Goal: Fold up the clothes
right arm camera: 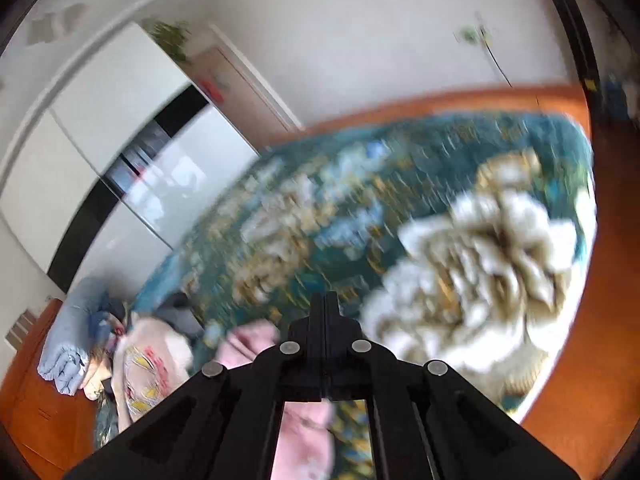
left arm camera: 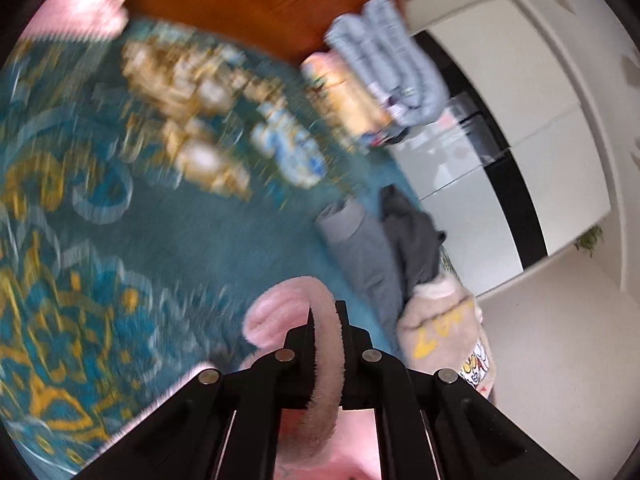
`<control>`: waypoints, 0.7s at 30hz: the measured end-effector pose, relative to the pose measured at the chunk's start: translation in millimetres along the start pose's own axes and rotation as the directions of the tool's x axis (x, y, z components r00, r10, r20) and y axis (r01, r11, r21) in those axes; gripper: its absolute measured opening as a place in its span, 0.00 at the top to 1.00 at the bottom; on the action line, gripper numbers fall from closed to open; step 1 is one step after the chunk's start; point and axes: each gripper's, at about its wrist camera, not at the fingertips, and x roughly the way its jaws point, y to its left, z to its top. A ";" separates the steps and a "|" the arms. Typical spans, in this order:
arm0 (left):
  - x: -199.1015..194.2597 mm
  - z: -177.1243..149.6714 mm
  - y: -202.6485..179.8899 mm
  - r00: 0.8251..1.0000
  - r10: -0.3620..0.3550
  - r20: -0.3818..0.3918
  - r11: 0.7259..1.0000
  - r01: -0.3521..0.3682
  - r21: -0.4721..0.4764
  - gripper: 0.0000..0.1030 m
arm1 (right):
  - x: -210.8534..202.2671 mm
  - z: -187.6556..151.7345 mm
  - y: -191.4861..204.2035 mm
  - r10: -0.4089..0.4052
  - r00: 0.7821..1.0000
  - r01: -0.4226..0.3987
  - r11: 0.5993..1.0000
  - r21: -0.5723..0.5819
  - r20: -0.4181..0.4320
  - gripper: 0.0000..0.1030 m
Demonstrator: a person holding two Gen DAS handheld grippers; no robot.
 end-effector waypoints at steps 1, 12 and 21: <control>4.7 -3.8 4.8 1.000 0.000 -0.018 1.000 0.000 -0.017 0.95 | 11.0 -5.8 4.5 0.012 0.999 -0.013 1.000 -0.016 -0.038 1.00; -6.7 -8.8 12.5 1.000 -0.003 -0.019 1.000 0.003 -0.005 0.95 | 149.0 -58.4 94.6 -0.057 0.934 -0.072 0.938 -0.340 -0.352 0.40; 13.4 -21.2 18.2 0.998 0.015 -0.067 0.999 -0.018 -0.042 0.95 | 120.5 -72.1 9.9 0.030 0.924 -0.051 0.998 -0.045 -0.381 0.40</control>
